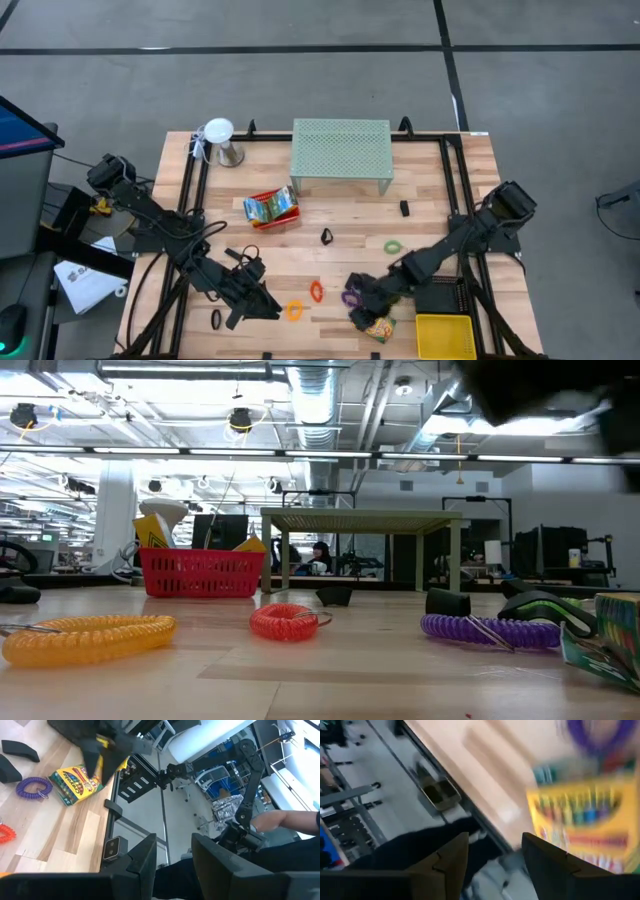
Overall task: Pick & Place Office Desk Supplies
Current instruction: Put the yellow crayon box into the red bin
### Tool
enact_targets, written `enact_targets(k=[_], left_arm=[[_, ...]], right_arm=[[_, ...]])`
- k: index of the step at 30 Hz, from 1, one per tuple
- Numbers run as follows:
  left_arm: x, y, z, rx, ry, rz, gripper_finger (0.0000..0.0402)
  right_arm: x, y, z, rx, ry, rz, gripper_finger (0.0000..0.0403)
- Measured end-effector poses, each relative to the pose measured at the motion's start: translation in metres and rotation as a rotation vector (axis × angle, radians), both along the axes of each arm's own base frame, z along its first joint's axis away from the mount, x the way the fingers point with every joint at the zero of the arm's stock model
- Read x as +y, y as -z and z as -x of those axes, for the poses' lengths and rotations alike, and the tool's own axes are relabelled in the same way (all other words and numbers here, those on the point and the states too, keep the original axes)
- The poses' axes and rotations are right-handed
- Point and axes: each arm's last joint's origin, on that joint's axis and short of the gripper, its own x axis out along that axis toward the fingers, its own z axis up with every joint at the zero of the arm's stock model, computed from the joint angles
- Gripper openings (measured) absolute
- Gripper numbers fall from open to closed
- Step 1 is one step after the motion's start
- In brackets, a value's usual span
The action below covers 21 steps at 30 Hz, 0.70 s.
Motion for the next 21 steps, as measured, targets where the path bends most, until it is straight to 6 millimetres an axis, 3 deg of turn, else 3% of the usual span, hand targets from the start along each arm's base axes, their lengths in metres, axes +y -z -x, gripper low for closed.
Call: enact_targets(k=[9,15,21], left_arm=[[0.0,0.0,0.0,-0.001,0.005,-0.004,0.0117],[0.0,0.0,0.0,-0.003,0.004,-0.007,0.0117],[0.001,0.0,0.0,-0.019,-0.025,-0.029,0.0117]], right_arm=[[-0.046,-0.019,-0.019,-0.114,-0.413,0.321,0.0182],[-0.059,-0.018,-0.015,-0.155,-0.683,0.369,0.0182],[-0.061,-0.015,-0.016,-0.212,-0.799,0.373,0.0172]])
